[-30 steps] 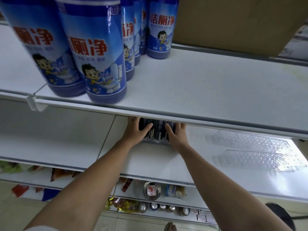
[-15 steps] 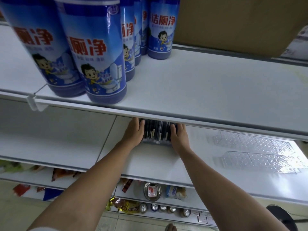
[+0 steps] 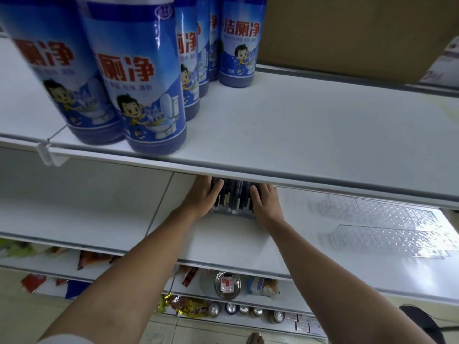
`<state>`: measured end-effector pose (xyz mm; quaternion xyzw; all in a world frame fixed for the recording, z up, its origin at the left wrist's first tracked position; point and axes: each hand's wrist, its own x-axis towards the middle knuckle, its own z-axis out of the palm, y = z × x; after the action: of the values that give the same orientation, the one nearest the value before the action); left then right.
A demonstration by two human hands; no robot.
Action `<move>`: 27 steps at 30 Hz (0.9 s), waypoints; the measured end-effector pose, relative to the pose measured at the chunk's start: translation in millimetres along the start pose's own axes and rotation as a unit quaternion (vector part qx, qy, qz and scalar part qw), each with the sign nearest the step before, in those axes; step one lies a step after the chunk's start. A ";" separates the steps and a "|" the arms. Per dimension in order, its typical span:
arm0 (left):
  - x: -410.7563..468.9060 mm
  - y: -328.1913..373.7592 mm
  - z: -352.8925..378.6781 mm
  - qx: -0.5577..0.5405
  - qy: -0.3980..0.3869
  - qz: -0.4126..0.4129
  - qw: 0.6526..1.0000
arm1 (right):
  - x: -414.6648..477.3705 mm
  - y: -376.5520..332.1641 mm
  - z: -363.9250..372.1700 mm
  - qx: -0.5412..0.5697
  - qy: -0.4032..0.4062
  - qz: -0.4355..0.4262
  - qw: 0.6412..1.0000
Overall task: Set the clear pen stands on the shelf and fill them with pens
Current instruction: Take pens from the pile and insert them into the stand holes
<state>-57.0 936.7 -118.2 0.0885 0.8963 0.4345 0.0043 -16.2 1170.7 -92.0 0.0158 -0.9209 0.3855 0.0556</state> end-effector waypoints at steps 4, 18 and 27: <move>-10.9 -5.0 -5.7 0.018 -0.002 0.040 0.999 | -5.3 10.4 -0.1 -0.043 -0.020 -0.085 0.995; -17.4 -0.2 -9.0 0.037 -0.015 0.090 0.995 | -8.2 -5.0 -4.6 -0.129 -0.057 -0.073 0.987; -22.4 8.3 -15.6 0.060 -0.033 0.095 0.993 | -5.9 -9.9 -22.3 -0.134 -0.118 -0.055 0.982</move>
<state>-35.0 926.0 -103.5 0.1873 0.9076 0.3755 -0.0123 -7.6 1179.6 -70.1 0.1040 -0.9620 0.2506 -0.0307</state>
